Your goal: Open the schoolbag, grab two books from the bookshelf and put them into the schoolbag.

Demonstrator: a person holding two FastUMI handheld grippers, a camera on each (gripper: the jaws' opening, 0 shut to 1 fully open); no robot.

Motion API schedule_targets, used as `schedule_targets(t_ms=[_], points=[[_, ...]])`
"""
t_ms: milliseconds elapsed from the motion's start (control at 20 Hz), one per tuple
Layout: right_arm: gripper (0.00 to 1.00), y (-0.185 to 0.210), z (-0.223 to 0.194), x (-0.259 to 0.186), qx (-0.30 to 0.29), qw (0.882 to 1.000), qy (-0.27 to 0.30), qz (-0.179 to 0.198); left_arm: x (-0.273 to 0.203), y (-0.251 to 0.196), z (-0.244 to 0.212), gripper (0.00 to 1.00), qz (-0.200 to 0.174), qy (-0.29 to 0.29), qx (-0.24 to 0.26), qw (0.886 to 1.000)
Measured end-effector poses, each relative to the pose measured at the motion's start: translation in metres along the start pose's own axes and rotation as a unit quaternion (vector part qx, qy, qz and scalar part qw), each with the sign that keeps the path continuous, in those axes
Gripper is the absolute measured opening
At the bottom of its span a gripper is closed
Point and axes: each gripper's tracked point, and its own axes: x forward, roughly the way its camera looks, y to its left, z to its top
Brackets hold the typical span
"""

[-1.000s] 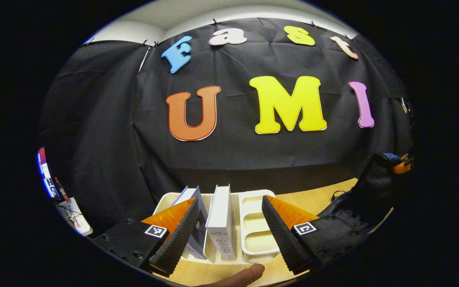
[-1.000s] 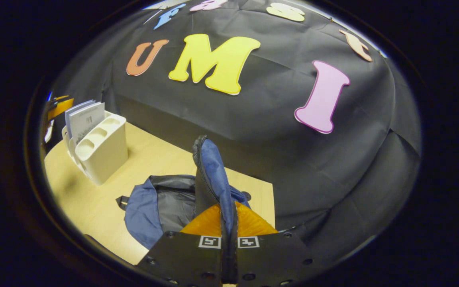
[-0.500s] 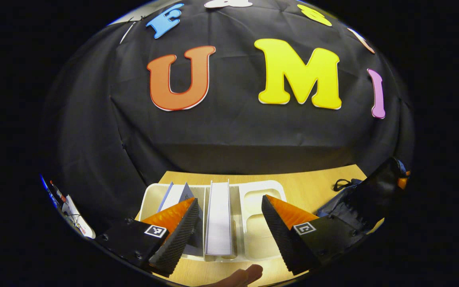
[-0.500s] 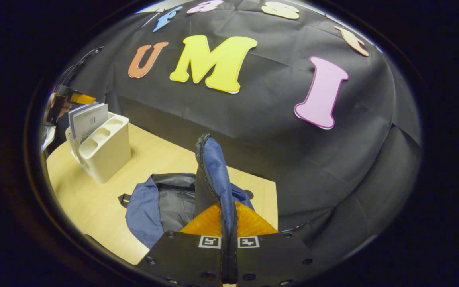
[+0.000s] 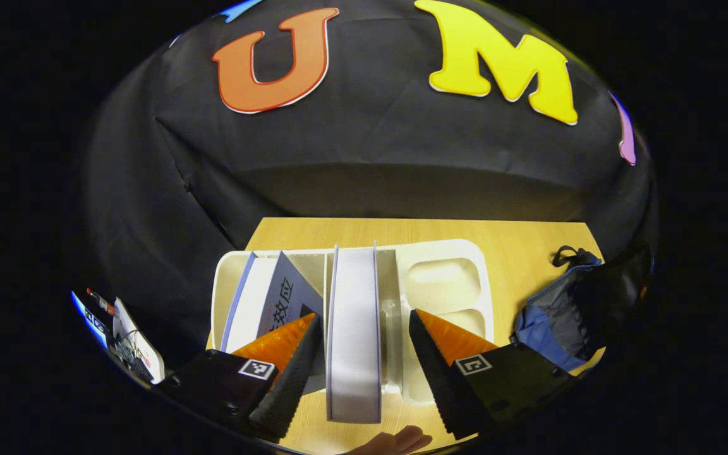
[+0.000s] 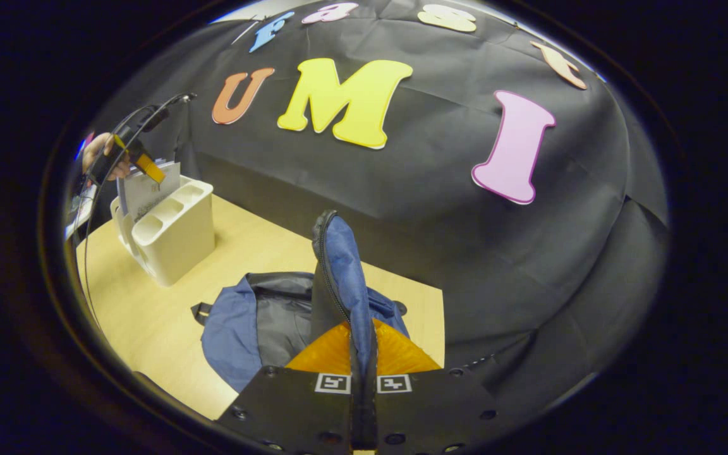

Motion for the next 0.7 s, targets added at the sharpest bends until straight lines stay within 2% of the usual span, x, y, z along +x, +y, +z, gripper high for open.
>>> schedule_targets(t_ms=[50,150,250,350,500,700], points=[[0.00,0.001,0.000,0.001,-0.001,1.000,0.000,0.002,0.004,-0.003,-0.002,0.82,-0.003,0.015,0.000,1.000],[0.00,0.002,0.001,0.000,-0.004,1.000,0.000,0.004,0.012,-0.006,-0.009,0.80,-0.001,0.042,0.005,0.999],[0.00,0.003,-0.001,0.000,-0.004,1.000,0.001,0.004,0.017,-0.007,-0.018,0.72,-0.001,0.070,0.007,0.998],[0.00,0.001,-0.002,0.000,-0.003,1.000,0.002,0.005,0.020,-0.004,-0.018,0.65,0.007,0.072,0.007,0.997],[0.00,0.001,-0.005,0.000,0.002,1.000,0.001,0.006,0.017,-0.008,-0.020,0.48,-0.007,0.072,0.000,0.997],[0.00,-0.001,-0.009,0.001,0.004,1.000,0.005,0.005,0.007,-0.005,-0.029,0.45,-0.008,0.074,-0.008,0.997]])
